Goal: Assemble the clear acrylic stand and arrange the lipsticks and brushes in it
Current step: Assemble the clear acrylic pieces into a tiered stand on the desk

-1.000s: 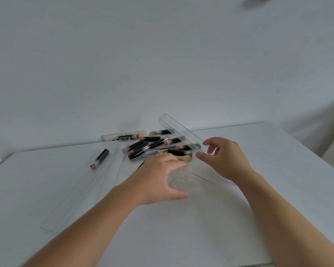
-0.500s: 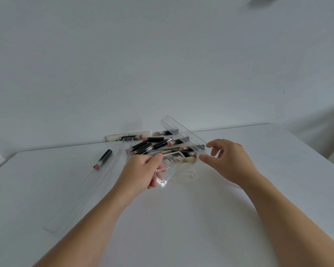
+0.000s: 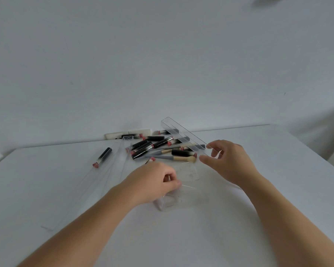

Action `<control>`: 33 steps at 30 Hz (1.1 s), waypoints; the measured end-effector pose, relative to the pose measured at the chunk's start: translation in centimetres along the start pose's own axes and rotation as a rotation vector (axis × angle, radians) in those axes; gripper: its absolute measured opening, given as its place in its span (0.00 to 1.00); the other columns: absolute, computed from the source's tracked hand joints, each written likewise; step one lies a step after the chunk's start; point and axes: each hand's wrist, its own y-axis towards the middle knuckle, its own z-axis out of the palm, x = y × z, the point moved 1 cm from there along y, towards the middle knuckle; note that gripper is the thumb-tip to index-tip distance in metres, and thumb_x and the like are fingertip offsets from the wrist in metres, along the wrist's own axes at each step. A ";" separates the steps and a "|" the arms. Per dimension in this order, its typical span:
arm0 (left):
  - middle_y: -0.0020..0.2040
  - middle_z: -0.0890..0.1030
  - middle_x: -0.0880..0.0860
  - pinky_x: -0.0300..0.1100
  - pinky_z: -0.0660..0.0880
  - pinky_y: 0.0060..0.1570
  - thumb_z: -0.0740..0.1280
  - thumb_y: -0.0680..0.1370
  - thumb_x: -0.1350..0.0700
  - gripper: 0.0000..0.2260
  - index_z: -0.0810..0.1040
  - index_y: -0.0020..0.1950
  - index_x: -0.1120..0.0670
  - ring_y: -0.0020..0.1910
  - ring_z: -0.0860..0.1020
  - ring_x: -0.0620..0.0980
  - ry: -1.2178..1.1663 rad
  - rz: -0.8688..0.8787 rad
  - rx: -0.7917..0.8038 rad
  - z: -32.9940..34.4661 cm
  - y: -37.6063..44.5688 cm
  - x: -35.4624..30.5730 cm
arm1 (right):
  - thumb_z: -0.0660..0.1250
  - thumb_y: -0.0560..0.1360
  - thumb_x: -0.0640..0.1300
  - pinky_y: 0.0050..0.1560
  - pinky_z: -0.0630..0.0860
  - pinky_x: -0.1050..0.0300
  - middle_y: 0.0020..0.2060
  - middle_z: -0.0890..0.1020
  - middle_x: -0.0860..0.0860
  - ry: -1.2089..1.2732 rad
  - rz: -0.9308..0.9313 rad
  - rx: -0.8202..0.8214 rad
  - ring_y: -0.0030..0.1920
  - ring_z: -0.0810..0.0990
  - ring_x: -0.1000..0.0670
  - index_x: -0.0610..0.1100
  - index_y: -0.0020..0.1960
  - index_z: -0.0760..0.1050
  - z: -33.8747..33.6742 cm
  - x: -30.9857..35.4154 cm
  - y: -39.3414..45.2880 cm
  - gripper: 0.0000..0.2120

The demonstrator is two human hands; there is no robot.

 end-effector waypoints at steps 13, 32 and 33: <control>0.65 0.78 0.43 0.46 0.69 0.64 0.70 0.71 0.33 0.29 0.76 0.68 0.44 0.65 0.71 0.47 0.196 0.091 -0.065 -0.4 3.3 -1.0 | 0.69 0.68 0.66 0.45 0.78 0.51 0.41 0.78 0.58 -0.011 0.012 0.014 0.42 0.77 0.56 0.55 0.54 0.79 -0.5 0.6 -0.2 0.21; 0.39 0.83 0.52 0.39 0.60 0.23 0.67 0.66 0.35 0.25 0.82 0.55 0.50 0.25 0.66 0.48 -1.122 -0.358 -0.263 -4.9 -0.7 3.6 | 0.68 0.66 0.68 0.35 0.76 0.61 0.45 0.82 0.64 0.183 -0.169 0.045 0.38 0.80 0.56 0.72 0.56 0.73 -0.2 3.1 -1.6 0.19; 0.39 0.83 0.51 0.38 0.59 0.23 0.66 0.65 0.34 0.26 0.82 0.56 0.48 0.25 0.64 0.48 -1.130 -0.364 -0.274 -4.8 -0.9 3.8 | 0.67 0.66 0.69 0.35 0.75 0.62 0.45 0.82 0.63 0.170 -0.185 0.067 0.38 0.80 0.55 0.72 0.57 0.73 0.0 3.4 -1.8 0.20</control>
